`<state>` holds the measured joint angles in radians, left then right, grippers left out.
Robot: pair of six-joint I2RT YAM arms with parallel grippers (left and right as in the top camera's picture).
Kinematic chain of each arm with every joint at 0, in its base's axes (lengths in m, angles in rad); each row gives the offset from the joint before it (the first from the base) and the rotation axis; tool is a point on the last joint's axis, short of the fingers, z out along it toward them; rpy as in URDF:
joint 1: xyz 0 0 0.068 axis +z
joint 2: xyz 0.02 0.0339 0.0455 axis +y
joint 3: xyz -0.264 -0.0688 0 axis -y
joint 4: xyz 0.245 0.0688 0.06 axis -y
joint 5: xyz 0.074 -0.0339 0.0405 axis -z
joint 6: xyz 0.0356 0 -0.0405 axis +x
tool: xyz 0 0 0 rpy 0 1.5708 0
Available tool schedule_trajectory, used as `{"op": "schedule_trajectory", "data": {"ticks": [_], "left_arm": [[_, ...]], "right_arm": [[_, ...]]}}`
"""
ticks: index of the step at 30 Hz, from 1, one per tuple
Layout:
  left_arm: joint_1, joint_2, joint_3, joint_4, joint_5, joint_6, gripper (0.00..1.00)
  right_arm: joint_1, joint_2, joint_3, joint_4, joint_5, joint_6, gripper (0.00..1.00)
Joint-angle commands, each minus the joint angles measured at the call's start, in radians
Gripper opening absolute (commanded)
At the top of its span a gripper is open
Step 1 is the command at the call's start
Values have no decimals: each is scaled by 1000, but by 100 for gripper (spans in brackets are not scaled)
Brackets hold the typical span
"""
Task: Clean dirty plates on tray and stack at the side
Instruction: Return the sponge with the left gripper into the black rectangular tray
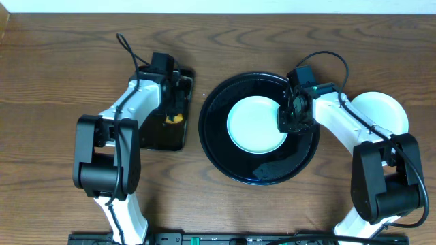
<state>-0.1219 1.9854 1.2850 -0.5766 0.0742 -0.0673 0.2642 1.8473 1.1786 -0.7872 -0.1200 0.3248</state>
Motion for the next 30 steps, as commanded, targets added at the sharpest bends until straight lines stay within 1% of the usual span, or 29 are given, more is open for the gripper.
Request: {"op": "schedule_trajectory", "data": {"ticks": [1,2,4,5,7,10,12,13,15,18,21,26,28,30], "left_arm": [[24,32,-11,-22,-82,11,28],[24,25,-11,-26,-79,11,42],[23,9,-11,-28,-58,11,47],[23,-2,-11,-28,-49,11,49],[23,-21,-11,-26,-29,11,50],[21,-31,-11,-25,40,11,52],[19,-31,-11,-28,46,10,66],[18,-31,-11,-29,45,10,71],[18,-31,-11,-29,45,10,78],[18,-32,-11,-33,37,0,79],[18,-49,-11,-40,-6,-20,80],[18,-132,-10,-43,-16,-20,81],[18,-172,-10,-45,-15,-20,81],[18,-204,-10,-51,-14,-20,81]], "right_arm": [[6,5,-5,2,-5,-4,35],[6,5,-5,2,-5,-4,35],[6,5,-5,2,-5,-4,37],[6,5,-5,3,-5,-4,37],[6,5,-5,3,-5,-4,37],[6,5,-5,3,-5,-3,37],[6,5,-5,3,-5,-3,37],[6,5,-5,3,-5,-3,37],[6,5,-5,3,-5,-3,37],[6,5,-5,6,-5,-3,37],[6,6,-5,8,-5,4,37],[6,27,-6,19,-5,20,36],[6,43,-6,26,-5,21,34],[6,60,-6,35,-9,24,28]]}}
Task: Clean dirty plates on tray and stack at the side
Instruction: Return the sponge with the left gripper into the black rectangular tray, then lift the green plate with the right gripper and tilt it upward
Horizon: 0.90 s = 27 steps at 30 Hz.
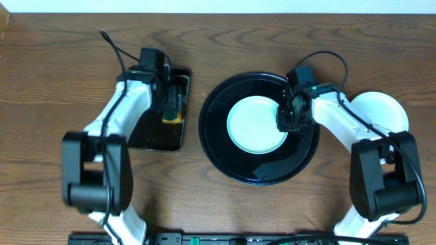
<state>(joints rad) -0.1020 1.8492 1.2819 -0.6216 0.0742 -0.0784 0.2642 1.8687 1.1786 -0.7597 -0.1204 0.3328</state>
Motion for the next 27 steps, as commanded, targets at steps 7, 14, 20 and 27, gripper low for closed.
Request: {"op": "schedule_trajectory", "data": {"ticks": [7,14,20,27], "left_arm": [[-2,-94,-8,-53,-2,-56,80],[-30,-87,-8,-59,50,-58,50],[-80,-53,-12,-55,50,-58,37],[-109,18,-16,-35,51,-58,37]], "right_arm": [[6,74,-6,60,-16,37,17],[5,76,-6,72,-15,37,1],[5,18,-2,84,1,25,1],[5,-151,-2,91,148,-9,1]]}}
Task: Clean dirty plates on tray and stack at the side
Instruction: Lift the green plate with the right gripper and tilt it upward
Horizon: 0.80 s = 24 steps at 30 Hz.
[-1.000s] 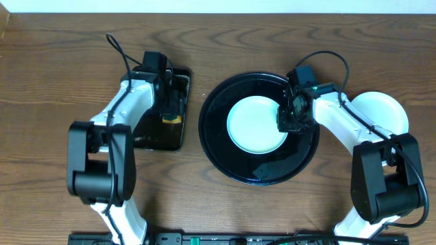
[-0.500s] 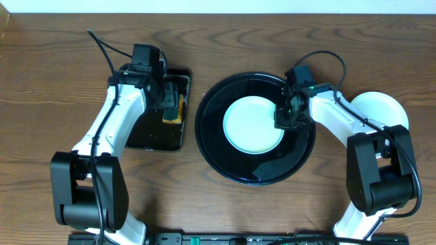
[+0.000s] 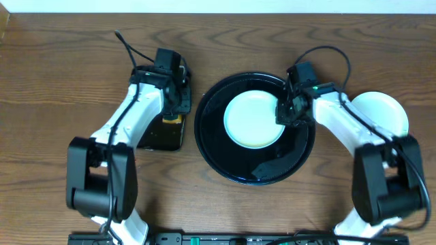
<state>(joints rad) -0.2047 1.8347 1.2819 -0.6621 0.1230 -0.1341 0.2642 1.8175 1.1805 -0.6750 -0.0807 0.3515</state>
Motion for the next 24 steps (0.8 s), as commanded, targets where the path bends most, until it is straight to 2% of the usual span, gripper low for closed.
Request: {"op": "schedule_trajectory", "data": {"ticks": [1,9,16,24], "left_arm": [[-9,40,-16,9,5,-2,37],[-13,80,-16,27,13,-2,37],[-13,83,-16,37,106,-2,35],[-13,83,-16,38,125,-2,34]], "right_arm": [[5,-125,-3,6,135,-39,1],[5,-292,-3,33,336,-205,1],[5,-335,-3,32,380,-211,1],[5,-335,-3,33,392,-223,1]]}}
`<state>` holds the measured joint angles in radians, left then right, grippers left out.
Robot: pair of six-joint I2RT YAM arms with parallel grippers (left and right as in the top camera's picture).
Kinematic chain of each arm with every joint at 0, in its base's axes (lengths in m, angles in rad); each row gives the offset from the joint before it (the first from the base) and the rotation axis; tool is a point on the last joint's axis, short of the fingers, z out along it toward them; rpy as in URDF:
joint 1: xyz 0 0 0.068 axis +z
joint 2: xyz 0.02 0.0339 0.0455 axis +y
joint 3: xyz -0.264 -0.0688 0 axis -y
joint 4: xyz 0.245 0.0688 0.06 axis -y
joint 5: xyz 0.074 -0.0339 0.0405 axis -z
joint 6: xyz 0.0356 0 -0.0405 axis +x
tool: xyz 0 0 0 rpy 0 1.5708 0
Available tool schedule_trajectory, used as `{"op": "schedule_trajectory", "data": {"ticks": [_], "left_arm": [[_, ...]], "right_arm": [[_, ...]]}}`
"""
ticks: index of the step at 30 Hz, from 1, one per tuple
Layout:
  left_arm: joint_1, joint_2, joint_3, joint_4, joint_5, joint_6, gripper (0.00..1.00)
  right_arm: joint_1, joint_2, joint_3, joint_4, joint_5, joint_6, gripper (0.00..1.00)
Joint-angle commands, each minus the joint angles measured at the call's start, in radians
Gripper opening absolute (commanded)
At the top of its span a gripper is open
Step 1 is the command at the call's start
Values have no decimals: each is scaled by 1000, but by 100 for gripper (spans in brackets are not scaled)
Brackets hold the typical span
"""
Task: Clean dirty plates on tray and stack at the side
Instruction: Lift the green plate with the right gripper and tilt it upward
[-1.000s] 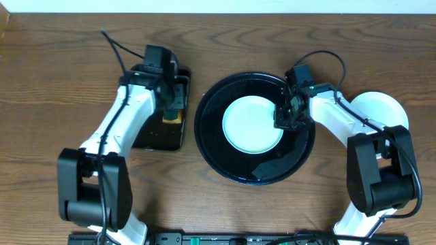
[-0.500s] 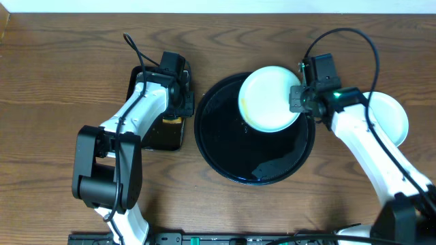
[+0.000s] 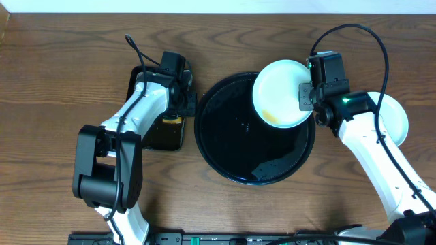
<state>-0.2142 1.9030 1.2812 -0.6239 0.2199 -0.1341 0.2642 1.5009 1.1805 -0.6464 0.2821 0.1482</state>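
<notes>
A white plate (image 3: 281, 99) with a yellowish smear near its lower edge hangs tilted above the upper right part of the round black tray (image 3: 231, 146). My right gripper (image 3: 304, 96) is shut on the plate's right rim. The tray has no other plate in it. My left gripper (image 3: 185, 102) is by the tray's left rim, above the right edge of a small black rectangular dish (image 3: 155, 133); its jaws are hidden under the wrist. A yellow sponge (image 3: 172, 120) lies in that dish just behind the gripper.
One white plate (image 3: 395, 117) lies on the table at the far right, partly under my right arm. The wooden table (image 3: 61, 82) runs to a white wall at the back. Both arms' bases stand at the front edge.
The plate lay flat in the tray with my right gripper at its right rim; now it is held up and further right, over the tray's upper right. My left gripper has barely shifted.
First the plate lay in the tray's middle with my right gripper at its right edge and my left gripper over the small black dish. The left arm then stood further left, then back by the tray's rim. The plate sat slightly higher, and now it is off the tray.
</notes>
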Motion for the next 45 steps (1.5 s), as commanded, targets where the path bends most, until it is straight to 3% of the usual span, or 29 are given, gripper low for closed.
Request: {"op": "schedule_trajectory", "data": {"ticks": [1,17,40,45], "left_arm": [[-3,14,-15,0,47,-2,34],[-37,14,-15,29,191,-10,34],[-45,-35,-3,72,172,-5,34],[-45,-84,-2,71,172,-5,41]], "right_arm": [[5,-18,-3,8,29,-37,1],[5,-18,-3,53,111,-224,1],[39,-18,-3,98,254,-332,1],[72,-18,-3,131,304,-370,1]]}}
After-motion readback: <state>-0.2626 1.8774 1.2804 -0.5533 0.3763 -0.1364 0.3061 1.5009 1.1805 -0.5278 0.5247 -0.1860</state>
